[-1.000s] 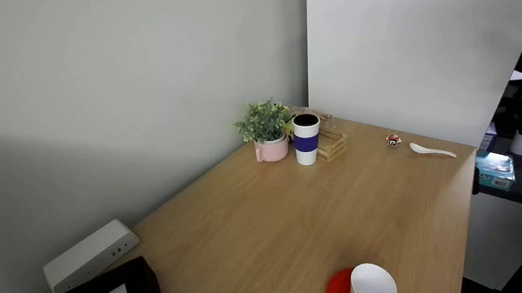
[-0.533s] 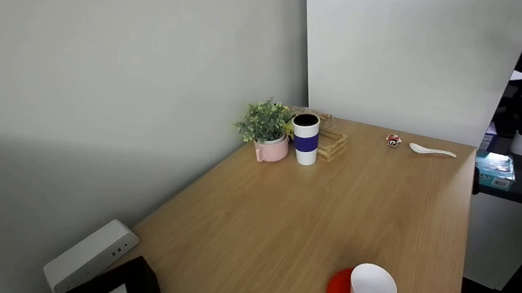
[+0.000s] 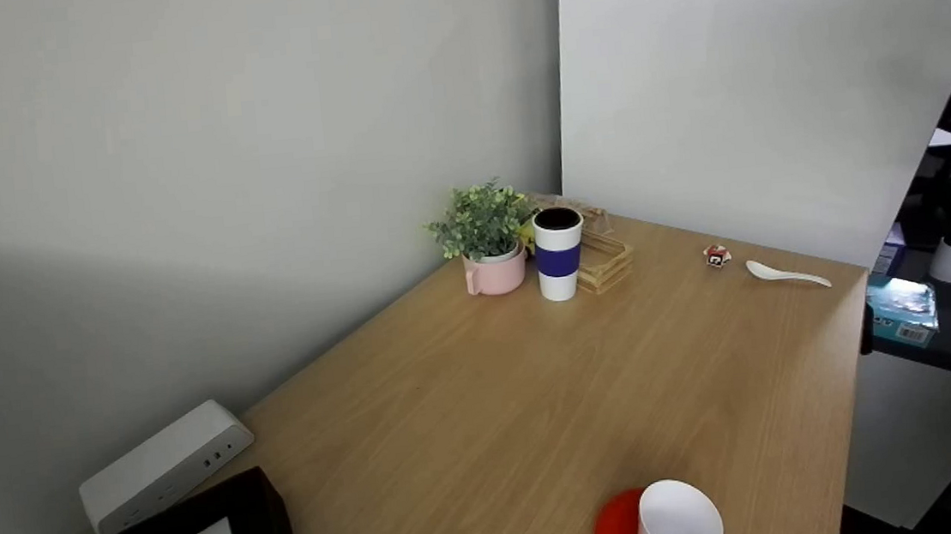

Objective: Put the white mug on the table

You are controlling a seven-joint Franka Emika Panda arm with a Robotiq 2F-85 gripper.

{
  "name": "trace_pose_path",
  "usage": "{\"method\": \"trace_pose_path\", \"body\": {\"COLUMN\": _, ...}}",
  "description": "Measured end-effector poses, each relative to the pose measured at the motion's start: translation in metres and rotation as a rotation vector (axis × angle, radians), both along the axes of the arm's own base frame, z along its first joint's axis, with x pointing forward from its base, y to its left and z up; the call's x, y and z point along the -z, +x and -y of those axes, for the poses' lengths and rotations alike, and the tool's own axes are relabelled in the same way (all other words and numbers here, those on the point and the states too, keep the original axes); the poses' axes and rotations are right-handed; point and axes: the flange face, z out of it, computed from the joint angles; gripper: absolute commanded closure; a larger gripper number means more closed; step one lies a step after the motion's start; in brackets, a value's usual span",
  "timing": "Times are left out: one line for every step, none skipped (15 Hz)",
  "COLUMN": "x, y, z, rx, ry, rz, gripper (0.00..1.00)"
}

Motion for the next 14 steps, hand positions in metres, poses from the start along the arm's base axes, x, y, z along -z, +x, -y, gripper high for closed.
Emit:
{"method": "trace_pose_path", "body": {"x": -0.002, "y": 0.002, "z": -0.001, "rx": -0.009, "ry": 0.0, "rz": 0.012, "gripper": 0.0}}
{"method": "trace_pose_path", "body": {"x": -0.003, "y": 0.003, "z": -0.003, "rx": -0.018, "ry": 0.0, "rz": 0.023, "gripper": 0.0}}
{"method": "trace_pose_path", "body": {"x": -0.005, "y": 0.005, "z": -0.004, "rx": -0.032, "ry": 0.001, "rz": 0.034, "gripper": 0.0}}
{"method": "trace_pose_path", "body": {"x": -0.007, "y": 0.008, "z": -0.006, "rx": -0.052, "ry": 0.003, "rz": 0.047, "gripper": 0.0}}
{"method": "trace_pose_path", "body": {"x": -0.009, "y": 0.01, "z": -0.008, "rx": -0.075, "ry": 0.006, "rz": 0.057, "gripper": 0.0}}
{"method": "trace_pose_path", "body": {"x": -0.01, "y": 0.013, "z": -0.01, "rx": -0.102, "ry": 0.009, "rz": 0.067, "gripper": 0.0}}
{"method": "trace_pose_path", "body": {"x": -0.01, "y": 0.015, "z": -0.012, "rx": -0.134, "ry": 0.013, "rz": 0.077, "gripper": 0.0}}
{"method": "trace_pose_path", "body": {"x": -0.011, "y": 0.018, "z": -0.014, "rx": -0.172, "ry": 0.018, "rz": 0.082, "gripper": 0.0}}
{"method": "trace_pose_path", "body": {"x": -0.01, "y": 0.021, "z": -0.016, "rx": -0.215, "ry": 0.024, "rz": 0.086, "gripper": 0.0}}
{"method": "trace_pose_path", "body": {"x": -0.01, "y": 0.024, "z": -0.018, "rx": -0.264, "ry": 0.032, "rz": 0.086, "gripper": 0.0}}
{"method": "trace_pose_path", "body": {"x": -0.009, "y": 0.027, "z": -0.02, "rx": -0.317, "ry": 0.041, "rz": 0.083, "gripper": 0.0}}
{"method": "trace_pose_path", "body": {"x": -0.009, "y": 0.029, "z": -0.021, "rx": -0.37, "ry": 0.052, "rz": 0.078, "gripper": 0.0}}
{"method": "trace_pose_path", "body": {"x": -0.007, "y": 0.032, "z": -0.022, "rx": -0.424, "ry": 0.063, "rz": 0.072, "gripper": 0.0}}
{"method": "trace_pose_path", "body": {"x": -0.007, "y": 0.034, "z": -0.023, "rx": -0.476, "ry": 0.075, "rz": 0.065, "gripper": 0.0}}
